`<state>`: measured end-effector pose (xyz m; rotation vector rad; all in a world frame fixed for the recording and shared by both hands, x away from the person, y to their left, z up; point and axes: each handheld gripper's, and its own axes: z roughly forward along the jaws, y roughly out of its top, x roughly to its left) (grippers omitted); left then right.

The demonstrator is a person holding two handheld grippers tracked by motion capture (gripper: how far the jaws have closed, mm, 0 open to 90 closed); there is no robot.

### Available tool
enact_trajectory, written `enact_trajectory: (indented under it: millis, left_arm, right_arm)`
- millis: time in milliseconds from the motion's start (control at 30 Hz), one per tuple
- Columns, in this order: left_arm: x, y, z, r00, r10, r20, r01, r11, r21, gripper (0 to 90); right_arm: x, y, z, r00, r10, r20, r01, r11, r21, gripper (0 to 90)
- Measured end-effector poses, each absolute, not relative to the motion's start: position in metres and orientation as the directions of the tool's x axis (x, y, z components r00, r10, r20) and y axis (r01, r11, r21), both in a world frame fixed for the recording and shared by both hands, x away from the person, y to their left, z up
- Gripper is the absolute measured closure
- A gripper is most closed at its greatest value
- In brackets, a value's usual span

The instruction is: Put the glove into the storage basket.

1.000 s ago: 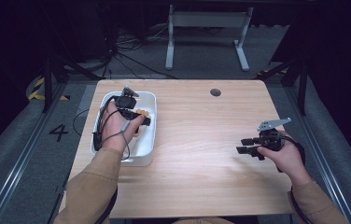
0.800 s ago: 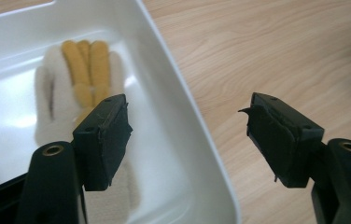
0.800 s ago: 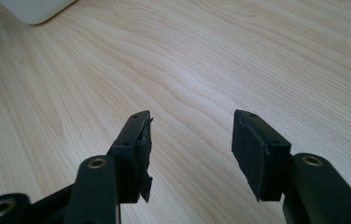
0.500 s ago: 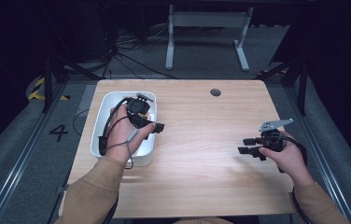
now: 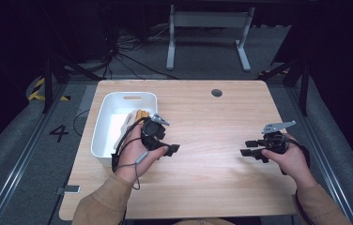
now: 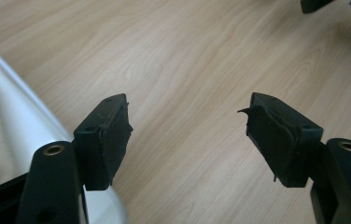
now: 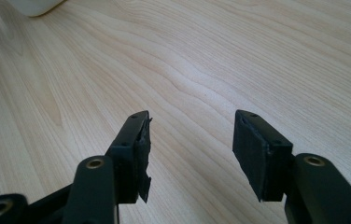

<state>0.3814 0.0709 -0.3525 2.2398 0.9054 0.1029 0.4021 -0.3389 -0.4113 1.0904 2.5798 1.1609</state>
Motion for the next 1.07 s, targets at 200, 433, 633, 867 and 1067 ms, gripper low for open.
enact_trajectory:
  millis: [200, 433, 633, 867, 1067]
  left_arm:
    - [0.377, 0.060, -0.387, 0.782, 0.581, -0.225, 0.569, -0.521, 0.636, 30.1]
    - [0.376, 0.049, -0.414, 0.814, 0.539, -0.216, 0.536, -0.556, 0.636, 29.4]
    - [0.377, 0.047, -0.431, 0.836, 0.509, -0.205, 0.502, -0.559, 0.659, 29.5]
    - [0.375, 0.032, -0.456, 0.833, 0.517, -0.195, 0.514, -0.595, 0.618, 29.0]
    - [0.373, 0.028, -0.456, 0.844, 0.501, -0.189, 0.496, -0.599, 0.629, 26.8]
  right_arm:
    - [0.403, -0.339, -0.416, -0.735, 0.653, 0.184, 0.574, 0.454, 0.681, 46.5]
    - [0.404, -0.340, -0.419, -0.732, 0.655, 0.187, 0.579, 0.454, 0.677, 46.1]
    - [0.405, -0.340, -0.423, -0.727, 0.660, 0.189, 0.586, 0.453, 0.672, 45.9]
    - [0.405, -0.340, -0.427, -0.724, 0.663, 0.189, 0.590, 0.454, 0.667, 45.8]
    - [0.405, -0.342, -0.429, -0.725, 0.662, 0.189, 0.590, 0.455, 0.668, 45.8]
